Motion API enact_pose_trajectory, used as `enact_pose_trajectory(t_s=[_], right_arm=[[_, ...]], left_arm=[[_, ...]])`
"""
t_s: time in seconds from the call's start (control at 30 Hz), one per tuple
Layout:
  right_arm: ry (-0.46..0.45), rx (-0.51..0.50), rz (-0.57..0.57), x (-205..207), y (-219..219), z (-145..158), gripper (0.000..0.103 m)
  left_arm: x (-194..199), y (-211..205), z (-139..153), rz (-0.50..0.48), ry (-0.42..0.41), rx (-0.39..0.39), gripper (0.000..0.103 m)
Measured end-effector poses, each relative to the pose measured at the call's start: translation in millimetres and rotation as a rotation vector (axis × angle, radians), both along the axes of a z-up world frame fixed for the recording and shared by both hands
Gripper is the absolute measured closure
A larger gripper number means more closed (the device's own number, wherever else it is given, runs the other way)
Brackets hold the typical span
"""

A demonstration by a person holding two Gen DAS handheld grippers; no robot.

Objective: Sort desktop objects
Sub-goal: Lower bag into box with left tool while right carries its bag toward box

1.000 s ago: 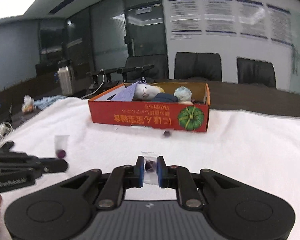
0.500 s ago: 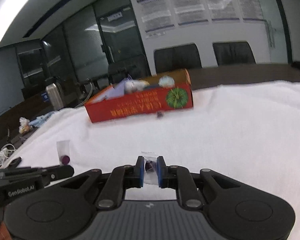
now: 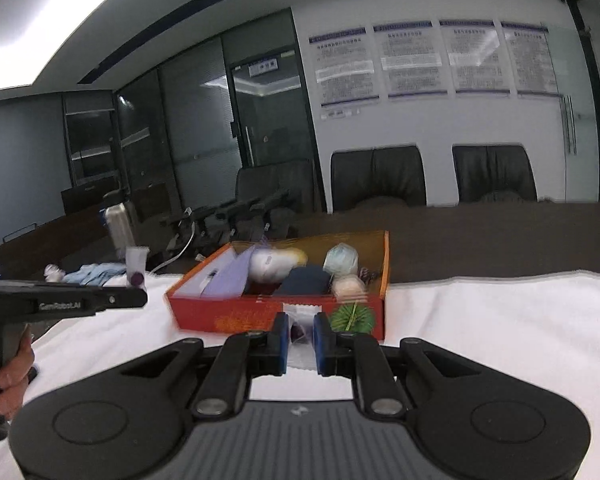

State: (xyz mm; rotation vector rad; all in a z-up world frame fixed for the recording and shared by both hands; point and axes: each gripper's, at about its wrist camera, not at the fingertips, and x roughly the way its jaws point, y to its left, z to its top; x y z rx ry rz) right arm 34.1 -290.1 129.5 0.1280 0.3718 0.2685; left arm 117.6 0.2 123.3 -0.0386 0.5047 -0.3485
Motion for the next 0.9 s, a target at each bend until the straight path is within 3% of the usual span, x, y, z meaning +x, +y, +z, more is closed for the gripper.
enact_pose_trajectory(t_s=[0.13,0.27,0.43,0.6,0.67,0.7,0.73,0.77,0.9], right_arm=[[0.067,0.053,0.008,67.3,-5.9,15.3,0.091],[0.144,0.07,-0.018,131.8,-1.7,16.2,0.091],[0.287,0.045,-0.046,203.0,14.8,-15.2,0.091],[0.369,0.037,-0.079,233.0,21.9,-52.1,0.09],[0.387,0.031,-0.075,238.9,25.4,-62.2,0.087],[0.386,0.036,-0.078,240.6,26.2,-65.4,0.082],[0.38,0.041,-0.079,242.5,27.1,-67.5,0.071],[0.374,0.044,-0.081,244.2,27.5,-68.4,0.063],[0.378,0.048,-0.081,248.8,29.0,-65.3,0.059]], left_arm=[[60.1,-1.9,1.7,0.007,0.06,-0.015,0.1],[115.6,-7.0,-12.8,0.081,0.097,-0.035,0.1],[155.6,-26.5,-46.4,0.058,0.189,-0.01,0.099],[173.1,-32.7,-75.1,0.033,0.239,0.016,0.098],[176.8,-34.3,-75.9,0.002,0.258,0.056,0.087],[174.7,-34.1,-74.4,-0.013,0.235,0.072,0.065],[171.5,-33.6,-72.1,-0.019,0.209,0.082,0.041],[169.9,-31.6,-70.6,-0.021,0.196,0.086,0.036],[176.5,-11.8,-64.9,0.004,0.254,-0.028,0.035]])
